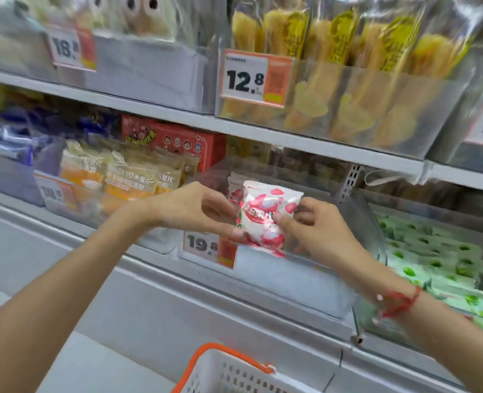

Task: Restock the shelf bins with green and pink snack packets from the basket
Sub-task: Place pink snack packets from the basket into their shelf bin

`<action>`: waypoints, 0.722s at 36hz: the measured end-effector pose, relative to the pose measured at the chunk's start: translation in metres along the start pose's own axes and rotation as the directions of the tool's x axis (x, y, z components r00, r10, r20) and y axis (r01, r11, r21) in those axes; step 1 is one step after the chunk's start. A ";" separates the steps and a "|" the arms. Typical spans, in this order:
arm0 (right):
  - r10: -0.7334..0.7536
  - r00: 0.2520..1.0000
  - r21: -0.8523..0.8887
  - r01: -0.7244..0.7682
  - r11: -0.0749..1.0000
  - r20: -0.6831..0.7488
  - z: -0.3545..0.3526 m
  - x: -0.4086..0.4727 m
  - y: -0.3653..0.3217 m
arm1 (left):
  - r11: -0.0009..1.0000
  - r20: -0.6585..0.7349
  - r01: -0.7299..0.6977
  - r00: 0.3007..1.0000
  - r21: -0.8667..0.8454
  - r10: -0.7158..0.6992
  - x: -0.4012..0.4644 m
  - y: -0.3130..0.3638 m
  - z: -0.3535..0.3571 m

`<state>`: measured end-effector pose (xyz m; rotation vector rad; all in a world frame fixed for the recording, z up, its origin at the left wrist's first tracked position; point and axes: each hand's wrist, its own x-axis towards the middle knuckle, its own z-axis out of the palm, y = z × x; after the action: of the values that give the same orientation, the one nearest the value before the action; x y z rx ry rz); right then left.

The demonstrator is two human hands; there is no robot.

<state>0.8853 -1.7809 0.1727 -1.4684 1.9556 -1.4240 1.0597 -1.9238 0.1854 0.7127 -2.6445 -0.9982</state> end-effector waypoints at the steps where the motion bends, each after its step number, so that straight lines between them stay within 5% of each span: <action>1: 0.020 1.000 0.010 -0.020 1.000 -0.021 0.001 0.013 0.000 | 0.999 -0.112 0.003 0.994 0.038 0.001 0.005 -0.010 0.001; 4: 0.089 0.993 -0.011 -0.090 0.996 -0.074 0.009 0.056 0.009 | 0.945 -0.483 0.120 0.874 0.306 0.045 0.024 -0.042 0.011; 6: 0.134 0.987 -0.070 -0.140 0.988 -0.087 0.021 0.087 0.023 | 0.839 -0.564 0.238 0.820 0.490 0.097 0.033 -0.055 0.023; 14: 0.332 0.940 -0.137 -0.340 0.930 -0.081 0.079 0.177 0.079 | 0.687 -0.577 0.235 0.751 0.687 0.321 0.042 -0.083 0.040; 22: 0.203 0.957 -0.432 -0.276 0.859 -0.207 0.099 0.207 0.099 | 0.643 -0.546 0.260 0.784 0.721 0.296 0.041 -0.087 0.044; 26: 0.226 0.956 -0.380 -0.283 0.881 -0.187 0.106 0.209 0.106 | 0.643 -0.546 0.263 0.786 0.719 0.290 0.042 -0.089 0.044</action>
<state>0.8154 -2.0166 0.0977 -1.2203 2.5399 -1.0723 1.0394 -1.9788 0.0948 0.9527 -2.3223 0.4626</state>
